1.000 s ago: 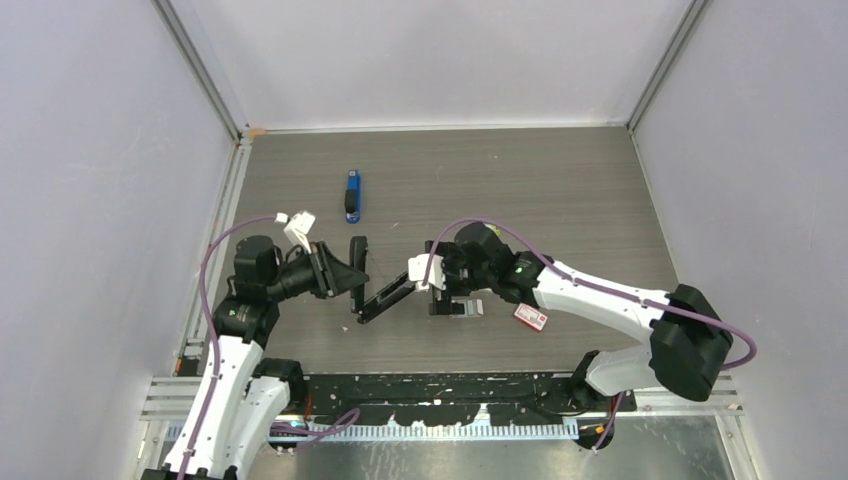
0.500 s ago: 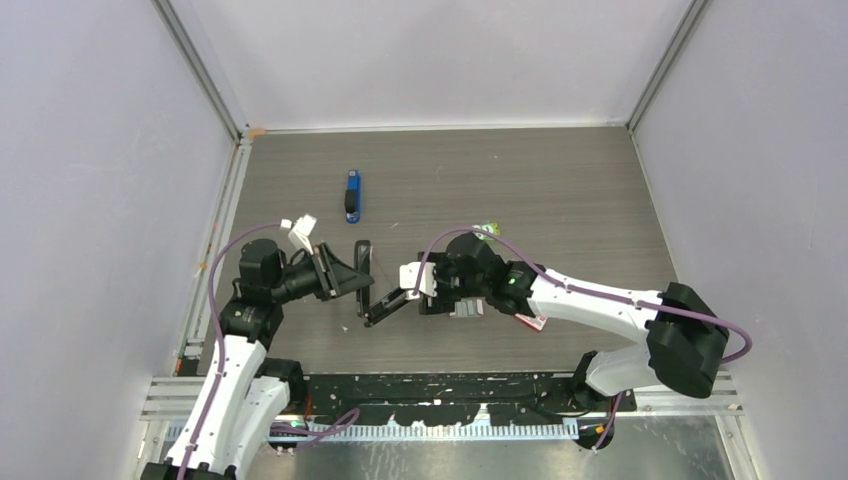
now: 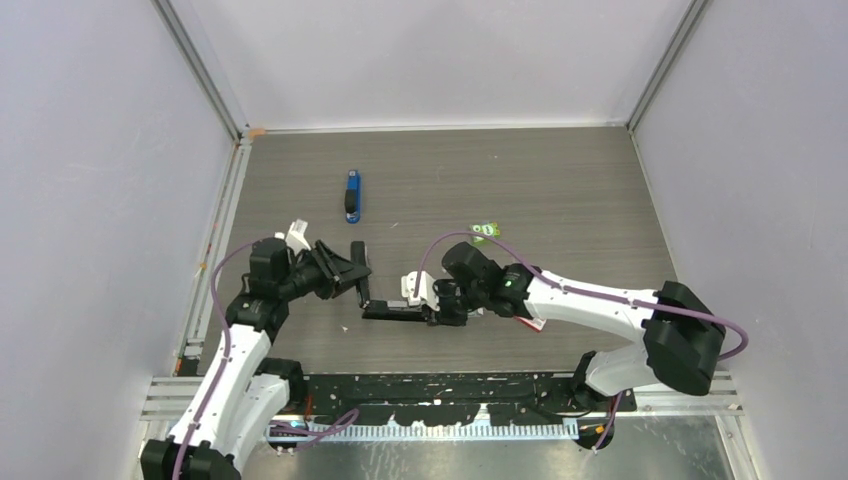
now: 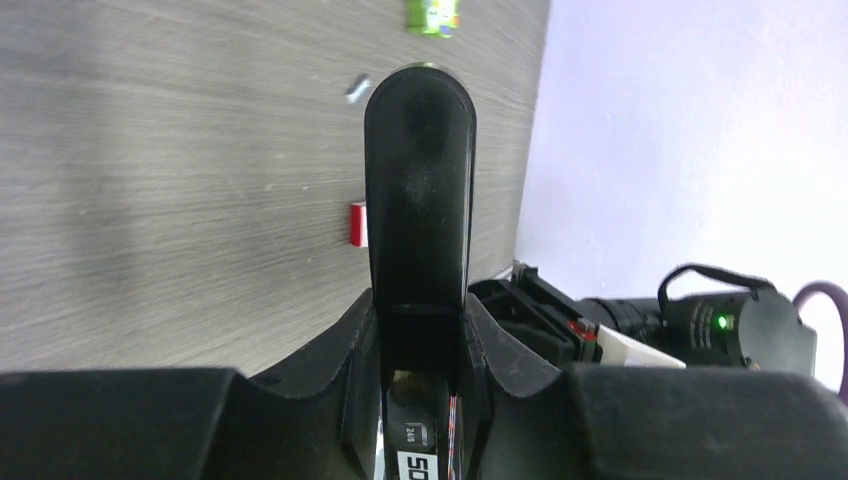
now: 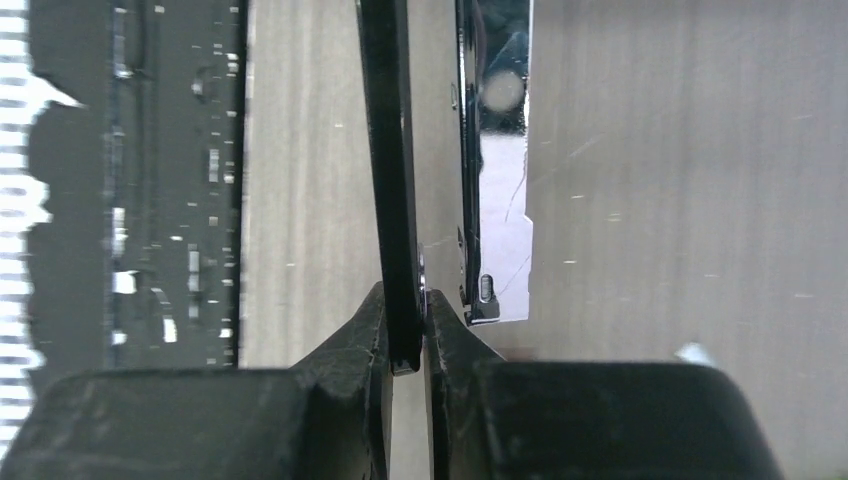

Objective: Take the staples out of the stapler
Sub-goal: Unload the staple at the center of the board.

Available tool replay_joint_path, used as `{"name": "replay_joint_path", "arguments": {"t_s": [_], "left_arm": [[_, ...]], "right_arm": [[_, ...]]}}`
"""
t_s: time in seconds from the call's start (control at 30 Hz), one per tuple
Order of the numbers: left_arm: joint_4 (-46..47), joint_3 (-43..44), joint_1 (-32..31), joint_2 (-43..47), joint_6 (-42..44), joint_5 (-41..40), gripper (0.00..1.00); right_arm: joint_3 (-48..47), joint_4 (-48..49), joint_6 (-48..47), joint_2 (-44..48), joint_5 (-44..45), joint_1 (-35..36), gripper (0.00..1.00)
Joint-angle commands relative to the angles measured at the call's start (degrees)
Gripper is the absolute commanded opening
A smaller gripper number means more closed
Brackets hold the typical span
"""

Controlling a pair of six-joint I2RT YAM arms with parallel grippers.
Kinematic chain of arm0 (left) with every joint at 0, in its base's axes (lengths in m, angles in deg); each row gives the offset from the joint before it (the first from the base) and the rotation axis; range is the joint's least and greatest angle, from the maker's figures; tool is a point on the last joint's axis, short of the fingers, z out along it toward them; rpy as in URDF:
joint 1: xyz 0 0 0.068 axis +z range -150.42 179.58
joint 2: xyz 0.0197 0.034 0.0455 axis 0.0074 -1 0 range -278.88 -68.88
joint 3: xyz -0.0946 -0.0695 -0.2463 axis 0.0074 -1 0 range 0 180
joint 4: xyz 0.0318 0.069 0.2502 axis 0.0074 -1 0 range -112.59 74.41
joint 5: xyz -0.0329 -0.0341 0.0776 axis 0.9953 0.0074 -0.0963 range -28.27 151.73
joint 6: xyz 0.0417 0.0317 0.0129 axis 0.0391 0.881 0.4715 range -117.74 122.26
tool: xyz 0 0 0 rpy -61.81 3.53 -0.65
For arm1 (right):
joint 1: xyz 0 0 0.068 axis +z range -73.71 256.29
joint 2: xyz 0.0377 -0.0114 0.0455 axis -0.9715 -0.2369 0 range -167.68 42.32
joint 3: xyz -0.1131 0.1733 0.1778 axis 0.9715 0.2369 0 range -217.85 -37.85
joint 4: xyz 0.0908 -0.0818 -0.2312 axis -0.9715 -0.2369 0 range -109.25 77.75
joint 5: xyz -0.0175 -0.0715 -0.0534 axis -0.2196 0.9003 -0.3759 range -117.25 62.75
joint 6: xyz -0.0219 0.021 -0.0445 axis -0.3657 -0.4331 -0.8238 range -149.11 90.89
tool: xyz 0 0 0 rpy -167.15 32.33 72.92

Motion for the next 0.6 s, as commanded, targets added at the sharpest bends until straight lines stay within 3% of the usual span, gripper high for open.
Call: {"name": "replay_joint_path", "arguments": {"t_s": [0.0, 0.33, 0.57], "left_arm": [[-0.7, -2.77, -0.62, -2.35, -7.42, -11.83, 0.0], [-4.82, -4.68, -2.16, -10.91, -16.01, -25.8, 0.0], [-2.36, -3.78, -4.2, -21.15, -20.56, -30.99, 0.0]], "right_arm": [[-2.36, 3.37, 11.47, -2.56, -10.92, 0.15, 0.04], [-11.18, 3.16, 26.95, -20.45, -18.7, -1.72, 0.03], [-14.79, -0.54, 29.04, -27.51, -20.61, -4.29, 0.03]]}}
